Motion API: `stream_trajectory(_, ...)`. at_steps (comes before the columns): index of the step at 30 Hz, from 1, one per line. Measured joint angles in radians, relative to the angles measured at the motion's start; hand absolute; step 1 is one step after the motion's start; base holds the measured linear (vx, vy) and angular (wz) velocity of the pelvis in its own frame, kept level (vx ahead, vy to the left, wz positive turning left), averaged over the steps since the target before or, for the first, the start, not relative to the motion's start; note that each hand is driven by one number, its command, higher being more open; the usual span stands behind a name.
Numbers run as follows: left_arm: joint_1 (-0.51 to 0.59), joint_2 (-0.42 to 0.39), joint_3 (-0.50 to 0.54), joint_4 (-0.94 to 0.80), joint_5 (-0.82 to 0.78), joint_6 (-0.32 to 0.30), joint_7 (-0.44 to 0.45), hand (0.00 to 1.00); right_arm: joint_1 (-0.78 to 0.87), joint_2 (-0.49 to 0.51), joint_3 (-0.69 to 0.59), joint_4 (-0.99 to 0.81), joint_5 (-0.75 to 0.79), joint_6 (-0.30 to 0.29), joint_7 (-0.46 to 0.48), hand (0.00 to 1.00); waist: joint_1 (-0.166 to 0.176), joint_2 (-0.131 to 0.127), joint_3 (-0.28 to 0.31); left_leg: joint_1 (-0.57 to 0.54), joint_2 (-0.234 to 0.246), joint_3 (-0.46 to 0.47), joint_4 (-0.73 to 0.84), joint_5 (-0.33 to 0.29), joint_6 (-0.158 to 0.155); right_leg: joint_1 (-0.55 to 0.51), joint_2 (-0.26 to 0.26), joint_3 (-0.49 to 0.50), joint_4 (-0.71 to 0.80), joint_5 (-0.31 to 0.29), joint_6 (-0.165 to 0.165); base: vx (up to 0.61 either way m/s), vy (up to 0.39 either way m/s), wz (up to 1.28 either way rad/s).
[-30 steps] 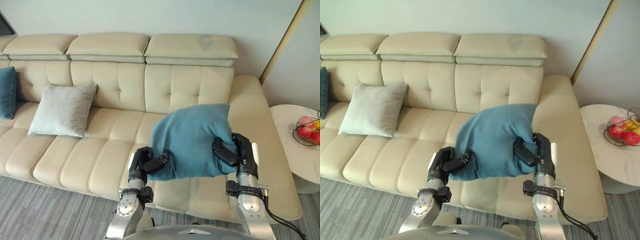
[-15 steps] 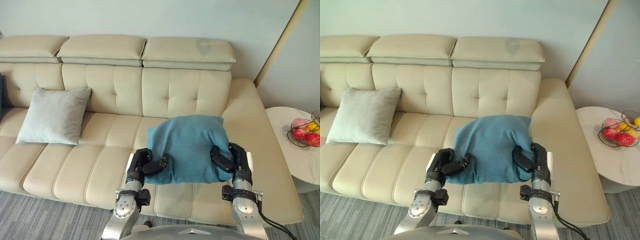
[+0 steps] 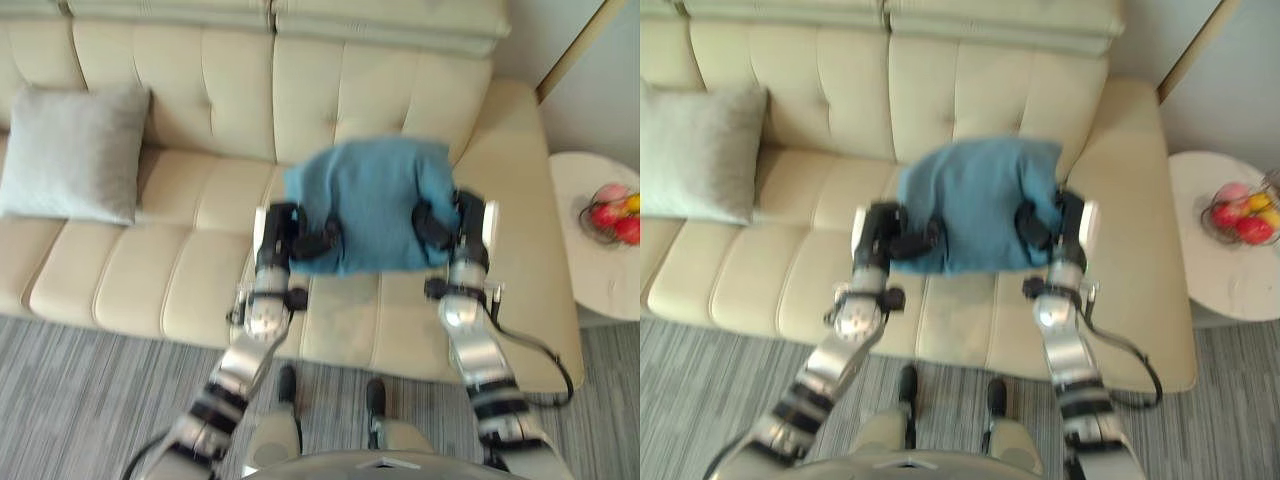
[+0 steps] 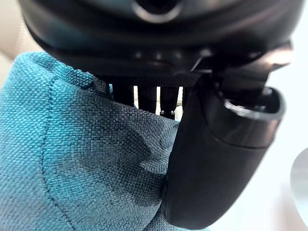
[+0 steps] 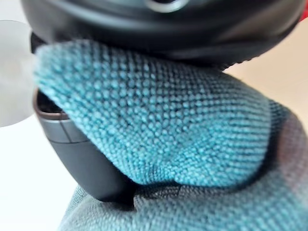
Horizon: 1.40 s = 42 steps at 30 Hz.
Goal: Pick up cushions and gather them together orderly.
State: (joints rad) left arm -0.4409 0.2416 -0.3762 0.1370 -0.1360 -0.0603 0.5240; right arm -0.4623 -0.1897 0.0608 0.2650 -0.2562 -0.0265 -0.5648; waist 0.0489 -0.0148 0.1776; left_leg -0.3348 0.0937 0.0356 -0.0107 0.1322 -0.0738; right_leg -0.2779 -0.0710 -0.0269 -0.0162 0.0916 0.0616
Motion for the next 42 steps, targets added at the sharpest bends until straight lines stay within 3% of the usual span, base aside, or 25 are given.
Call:
stream_trajectory(2, -0.118, 0.015, 0.007, 0.029, 0.021, 0.000, 0.047, 0.00, -0.124, -0.017, 0.000, 0.038, 0.000, 0.006, -0.039, 0.00, 0.003, 0.005, 0.033, -0.008, -0.001, -0.004, -0.031, 0.026, 0.001, -0.017, 0.001, -0.002, -0.006, 0.012, 0.001, -0.10, 0.012, 0.04)
stream_trajectory(3, -0.175, 0.023, 0.011, 0.033, 0.028, 0.000, 0.072, 0.00, -0.181, -0.019, -0.002, 0.049, 0.000, 0.006, -0.062, 1.00, 0.003, 0.008, 0.036, -0.034, -0.001, -0.010, -0.034, 0.035, -0.002, -0.041, 0.001, -0.006, -0.008, 0.018, 0.002, -0.07, 0.013, 0.06)
stream_trajectory(4, -0.195, 0.027, 0.013, 0.036, 0.030, -0.001, 0.081, 0.00, -0.201, -0.020, -0.003, 0.054, 0.000, 0.006, -0.070, 1.00, 0.003, 0.008, 0.040, -0.040, -0.001, -0.012, -0.036, 0.039, -0.001, -0.048, 0.001, -0.008, -0.009, 0.021, 0.002, -0.03, 0.009, 0.07)
stream_trajectory(5, -0.274, 0.031, 0.036, 0.068, 0.045, -0.003, 0.094, 1.00, -0.284, -0.019, -0.011, 0.096, 0.001, 0.006, -0.092, 1.00, 0.002, 0.010, 0.064, -0.050, -0.002, -0.017, -0.050, 0.054, 0.000, -0.058, 0.001, -0.013, -0.017, 0.029, 0.003, -0.02, -0.002, 0.10)
stream_trajectory(9, -0.549, 0.029, 0.099, 0.237, 0.060, -0.007, 0.125, 1.00, -0.564, -0.015, -0.083, 0.299, 0.020, 0.005, -0.134, 1.00, 0.003, 0.019, 0.150, -0.096, -0.008, -0.031, -0.075, 0.091, 0.000, -0.085, -0.002, -0.025, -0.068, 0.072, 0.007, -0.02, 0.005, 0.06)
stream_trajectory(15, -0.752, 0.029, 0.160, 0.453, 0.066, -0.020, 0.152, 1.00, -0.773, -0.013, -0.140, 0.521, 0.124, 0.004, -0.144, 1.00, 0.001, 0.026, 0.254, -0.149, -0.012, -0.046, -0.075, 0.113, -0.003, -0.134, -0.004, -0.028, -0.068, 0.084, 0.006, 0.02, 0.025, 0.02)
stream_trajectory(18, -0.801, 0.028, 0.162, 0.593, 0.037, -0.021, 0.122, 1.00, -0.828, -0.017, -0.161, 0.630, 0.224, 0.005, -0.115, 1.00, -0.001, 0.026, 0.273, -0.196, -0.012, -0.048, -0.075, 0.125, -0.010, -0.182, -0.004, -0.027, -0.068, 0.094, 0.007, 0.03, 0.065, -0.02)
stream_trajectory(22, -0.805, 0.018, 0.171, 0.749, -0.015, -0.019, 0.028, 1.00, -0.834, -0.018, -0.156, 0.700, 0.327, 0.009, -0.036, 1.00, -0.004, 0.025, 0.292, -0.261, -0.004, -0.047, -0.075, 0.132, -0.020, -0.249, 0.001, -0.023, -0.068, 0.110, 0.005, 0.02, 0.088, -0.08)
stream_trajectory(29, -0.780, -0.020, 0.203, 0.754, -0.020, -0.073, -0.042, 1.00, -0.734, -0.017, -0.095, 0.659, 0.377, -0.010, 0.023, 1.00, -0.001, 0.024, 0.304, -0.293, 0.023, -0.047, -0.075, 0.136, -0.026, -0.281, 0.017, -0.026, -0.067, 0.117, 0.002, 0.02, 0.106, -0.04)
stream_trajectory(33, -0.705, -0.021, 0.202, 0.724, -0.015, -0.111, -0.070, 1.00, -0.618, -0.018, -0.079, 0.609, 0.377, -0.031, 0.043, 1.00, 0.001, 0.024, 0.303, -0.295, 0.035, -0.044, -0.075, 0.137, -0.029, -0.300, 0.028, -0.024, -0.035, 0.111, -0.005, 0.04, 0.103, -0.06)
stream_trajectory(37, -0.654, 0.004, 0.204, 0.694, -0.009, -0.106, -0.081, 1.00, -0.485, -0.020, -0.081, 0.504, 0.375, -0.038, 0.061, 1.00, 0.001, 0.024, 0.303, -0.287, 0.044, -0.043, -0.075, 0.141, -0.034, -0.301, 0.036, -0.025, -0.020, 0.107, -0.009, 0.05, 0.124, -0.03)
stream_trajectory(42, -0.497, 0.030, 0.283, 0.554, -0.014, -0.088, -0.089, 1.00, -0.262, -0.033, -0.164, 0.294, 0.374, -0.039, 0.083, 1.00, 0.002, 0.024, 0.302, -0.227, 0.049, -0.041, -0.075, 0.140, -0.036, -0.292, 0.036, -0.024, 0.089, 0.045, -0.014, 0.06, 0.098, 0.00)
